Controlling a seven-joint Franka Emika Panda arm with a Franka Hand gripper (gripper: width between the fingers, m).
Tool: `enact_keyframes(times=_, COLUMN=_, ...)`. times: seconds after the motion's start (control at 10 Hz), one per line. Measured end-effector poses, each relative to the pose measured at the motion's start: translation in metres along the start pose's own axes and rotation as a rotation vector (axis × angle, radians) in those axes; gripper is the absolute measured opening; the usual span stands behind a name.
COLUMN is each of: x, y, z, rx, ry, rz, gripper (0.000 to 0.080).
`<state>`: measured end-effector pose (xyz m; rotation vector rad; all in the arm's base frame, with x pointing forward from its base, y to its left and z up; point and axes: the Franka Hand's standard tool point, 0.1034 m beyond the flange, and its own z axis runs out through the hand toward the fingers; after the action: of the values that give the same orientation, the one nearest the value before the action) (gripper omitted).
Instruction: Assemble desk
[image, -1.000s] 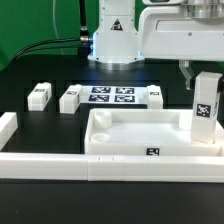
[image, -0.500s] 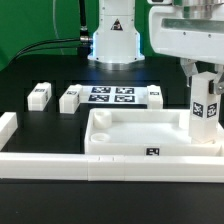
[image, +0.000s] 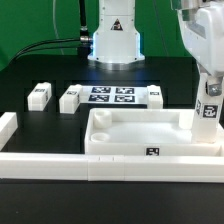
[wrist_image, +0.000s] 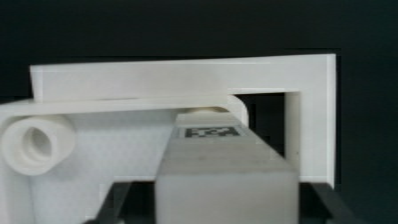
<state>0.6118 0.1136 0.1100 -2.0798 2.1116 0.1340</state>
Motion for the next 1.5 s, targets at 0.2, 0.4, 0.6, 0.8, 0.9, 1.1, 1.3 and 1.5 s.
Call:
enact_keyframes(times=0.2, x=-0.001, y=0.0016, z=0.0005, rx=-0.011, ry=-0.001, rz=-0.097, gripper=0.0503)
enact_keyframes(times=0.4, x=-0.0029, y=0.002, z=0.0008, rx=-0.012, ry=-0.003, rz=-0.226, gripper=0.0618)
enact_keyframes(times=0.6, x=-0.0028, y=0.0021, z=0.0009, rx=-0.012, ry=-0.003, rz=-0.395, gripper=0.064)
enact_keyframes(times=0.8, x=-0.0032, y=0.0023, z=-0.0006, rx=-0.03, ry=0.004, rz=-0.629, gripper=0.0648)
enact_keyframes(times=0.9, x=-0.004, y=0.0008, z=-0.0018, rx=-0.033, ry=0.015, rz=-0.742, gripper=0.0649)
enact_keyframes(times=1.1, x=-0.0047, y=-0.0005, z=-0.0038, rx=-0.047, ry=0.019, rz=-0.957, gripper=0.0649)
enact_keyframes(times=1.3, x=-0.0063, y=-0.0046, z=-0.0061, rx=-0.067, ry=0.033, rz=-1.188, gripper=0.0649)
enact_keyframes(times=1.5, x=-0.0039, y=-0.0061, z=-0.0068, rx=-0.087, ry=0.053, rz=-1.396, gripper=0.0649)
